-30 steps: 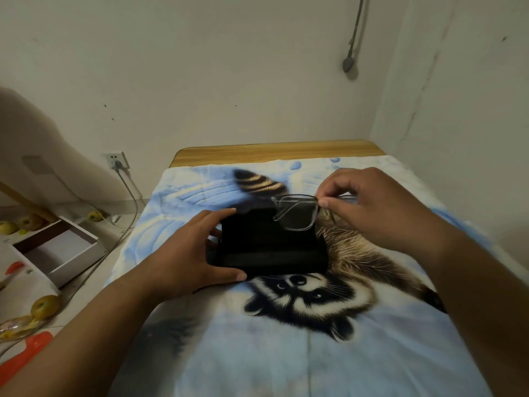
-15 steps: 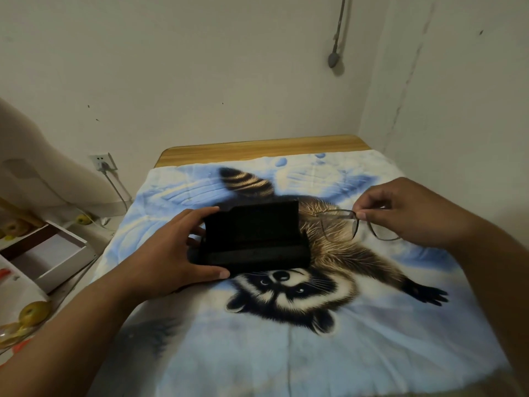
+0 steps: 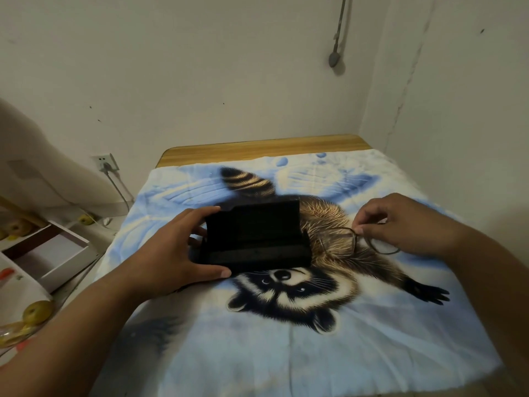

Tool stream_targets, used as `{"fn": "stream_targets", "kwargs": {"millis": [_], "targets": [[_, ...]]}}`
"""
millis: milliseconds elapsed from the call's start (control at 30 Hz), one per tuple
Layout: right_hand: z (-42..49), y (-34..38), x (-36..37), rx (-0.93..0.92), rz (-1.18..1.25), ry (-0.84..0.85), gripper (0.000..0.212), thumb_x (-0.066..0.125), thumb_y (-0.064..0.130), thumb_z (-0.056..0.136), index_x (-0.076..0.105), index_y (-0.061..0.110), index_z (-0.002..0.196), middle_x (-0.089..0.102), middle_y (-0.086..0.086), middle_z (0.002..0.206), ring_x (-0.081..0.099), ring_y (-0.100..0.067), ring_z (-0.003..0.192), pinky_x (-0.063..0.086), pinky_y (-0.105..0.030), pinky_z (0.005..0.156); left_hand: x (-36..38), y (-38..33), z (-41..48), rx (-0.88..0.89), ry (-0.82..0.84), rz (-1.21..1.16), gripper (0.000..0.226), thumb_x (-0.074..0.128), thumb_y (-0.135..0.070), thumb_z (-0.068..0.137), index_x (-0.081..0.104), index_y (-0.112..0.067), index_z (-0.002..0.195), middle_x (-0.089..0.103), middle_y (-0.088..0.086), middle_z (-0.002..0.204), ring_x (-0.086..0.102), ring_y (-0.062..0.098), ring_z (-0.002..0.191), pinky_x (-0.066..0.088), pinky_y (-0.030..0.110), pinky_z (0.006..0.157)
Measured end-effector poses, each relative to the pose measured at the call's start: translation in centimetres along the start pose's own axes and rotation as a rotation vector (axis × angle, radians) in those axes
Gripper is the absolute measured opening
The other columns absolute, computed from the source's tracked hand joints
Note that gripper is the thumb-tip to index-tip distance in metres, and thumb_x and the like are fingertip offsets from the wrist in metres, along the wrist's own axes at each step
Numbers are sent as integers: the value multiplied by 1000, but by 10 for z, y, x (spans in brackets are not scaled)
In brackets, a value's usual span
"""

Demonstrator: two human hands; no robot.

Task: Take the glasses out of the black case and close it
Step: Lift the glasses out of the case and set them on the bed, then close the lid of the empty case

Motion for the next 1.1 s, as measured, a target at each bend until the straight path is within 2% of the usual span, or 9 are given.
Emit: {"fn": "stream_targets", "kwargs": {"millis": [100, 233, 333, 433, 567, 667, 800, 967, 1100], "targets": [[-1, 1, -17, -28, 48, -121, 7, 73, 14, 82, 75, 20, 79, 76, 3, 79, 67, 1, 69, 47, -12, 65, 0, -1, 0, 1, -2, -4, 102, 76, -71, 48, 40, -42, 139, 55, -21, 121, 59, 2, 105, 52, 19, 84], [-3, 10, -31, -80, 23, -285, 4, 73, 19, 82, 74, 20, 79, 75, 2, 79, 69, -11, 76, 48, -19, 68, -1, -1, 0, -9, 2, -20, 95, 78, -68, 49, 41, -45, 134, 56, -20, 122, 60, 5, 105, 55, 25, 86], [-7, 33, -18, -158, 57, -303, 7, 72, 17, 83, 75, 23, 82, 72, 12, 75, 65, 3, 72, 43, -5, 61, -1, -3, 0, 0, -5, -33, 90, 78, -69, 49, 42, -47, 130, 56, -23, 120, 60, 3, 104, 56, 24, 84], [-7, 54, 6, -213, 69, -290, 13, 69, 22, 85, 76, 27, 96, 73, 17, 85, 63, 9, 78, 41, -3, 67, -3, -4, -2, 14, -18, -32, 87, 79, -67, 51, 44, -46, 128, 58, -20, 120, 61, 5, 105, 57, 27, 85], [-4, 73, 33, -283, -9, -309, 26, 67, 22, 87, 74, 17, 111, 70, 4, 93, 59, 2, 77, 37, -1, 69, -4, -5, -3, 39, -36, -38, 84, 81, -63, 52, 46, -45, 127, 59, -19, 121, 60, 4, 108, 56, 26, 86], [0, 80, 41, -278, -34, -318, 25, 66, 22, 88, 73, 15, 110, 69, 2, 92, 61, -8, 79, 39, -5, 73, -5, -4, -6, 53, -42, -51, 80, 82, -60, 55, 48, -43, 125, 59, -21, 119, 60, 3, 108, 55, 24, 86], [5, 84, 44, -269, -56, -277, 20, 63, 30, 88, 77, 19, 98, 76, 3, 91, 66, -11, 82, 53, -32, 78, -6, -6, -9, 72, -33, -55, 73, 81, -58, 59, 49, -41, 123, 61, -18, 116, 64, 6, 103, 55, 24, 85], [8, 78, 47, -226, 7, -110, 16, 68, 47, 78, 73, 35, 87, 74, 15, 83, 66, 2, 78, 52, -25, 71, -6, -5, -11, 55, -24, -37, 66, 83, -51, 61, 56, -35, 119, 65, -13, 115, 65, 5, 101, 56, 25, 86], [6, 72, 50, -194, -6, -17, 27, 74, 53, 68, 67, 40, 91, 72, 15, 98, 65, 0, 90, 55, -32, 82, -5, -2, -12, 33, -22, -29, 61, 86, -41, 63, 59, -31, 116, 67, -12, 111, 64, 3, 101, 55, 25, 87]]}}
Point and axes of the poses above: each hand's wrist, its own z-axis towards the middle knuckle, its own x-axis out of the palm, y = z × x, the point moved 6 cm from there along z, towards the middle knuckle
